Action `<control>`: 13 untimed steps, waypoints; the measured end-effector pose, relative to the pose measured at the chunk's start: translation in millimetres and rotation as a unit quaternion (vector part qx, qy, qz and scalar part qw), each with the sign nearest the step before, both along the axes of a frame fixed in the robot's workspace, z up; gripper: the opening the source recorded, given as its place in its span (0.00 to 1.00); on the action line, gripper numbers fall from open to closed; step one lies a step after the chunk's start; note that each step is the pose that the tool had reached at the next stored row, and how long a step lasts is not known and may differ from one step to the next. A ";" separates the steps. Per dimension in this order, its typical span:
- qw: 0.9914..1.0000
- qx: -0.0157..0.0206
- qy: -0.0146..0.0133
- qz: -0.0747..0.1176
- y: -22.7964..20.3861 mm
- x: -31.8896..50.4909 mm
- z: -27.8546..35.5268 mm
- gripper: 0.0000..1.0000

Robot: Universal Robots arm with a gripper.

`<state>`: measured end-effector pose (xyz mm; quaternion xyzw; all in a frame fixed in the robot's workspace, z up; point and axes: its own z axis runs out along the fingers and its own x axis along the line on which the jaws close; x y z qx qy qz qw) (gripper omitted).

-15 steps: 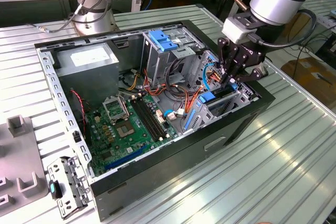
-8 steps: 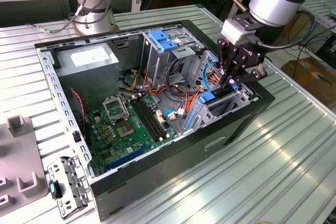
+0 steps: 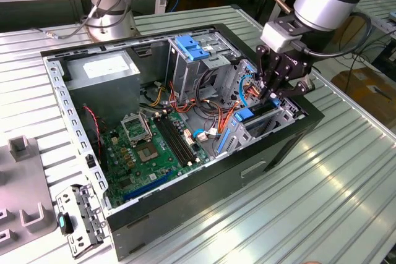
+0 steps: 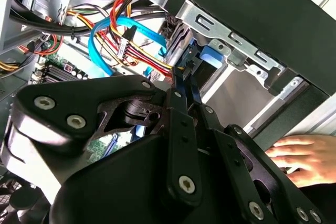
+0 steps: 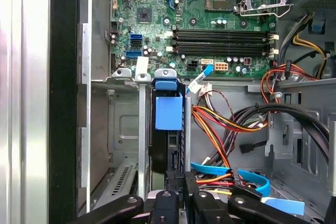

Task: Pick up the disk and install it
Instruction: 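Insert the first disk wire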

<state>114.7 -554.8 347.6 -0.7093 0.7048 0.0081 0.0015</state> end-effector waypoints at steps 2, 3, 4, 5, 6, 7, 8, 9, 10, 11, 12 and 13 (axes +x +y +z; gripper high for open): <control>1.000 0.000 0.000 0.000 0.0 0.0 0.2 0.17; 1.000 0.000 0.000 -0.001 -0.1 0.0 0.3 0.17; 1.000 0.000 0.000 -0.001 -0.4 0.0 0.2 0.17; 1.000 0.000 0.000 -0.003 -0.7 0.0 -0.3 0.17; 1.000 0.000 0.000 -0.003 -0.7 0.0 -0.4 0.17; 1.000 0.000 0.000 -0.003 -0.7 0.0 -0.8 0.17; 1.000 0.000 0.000 -0.004 -0.7 0.0 -1.1 0.17; 1.000 0.000 0.000 -0.004 -0.8 0.0 -1.6 0.17; 1.000 0.000 0.000 -0.005 -0.8 0.0 -2.3 0.17; 1.000 0.000 0.000 -0.006 -0.8 0.0 -3.1 0.17; 1.000 0.000 0.000 -0.006 -0.9 0.0 -3.7 0.17; 1.000 0.000 0.000 -0.006 -0.9 0.0 -3.7 0.17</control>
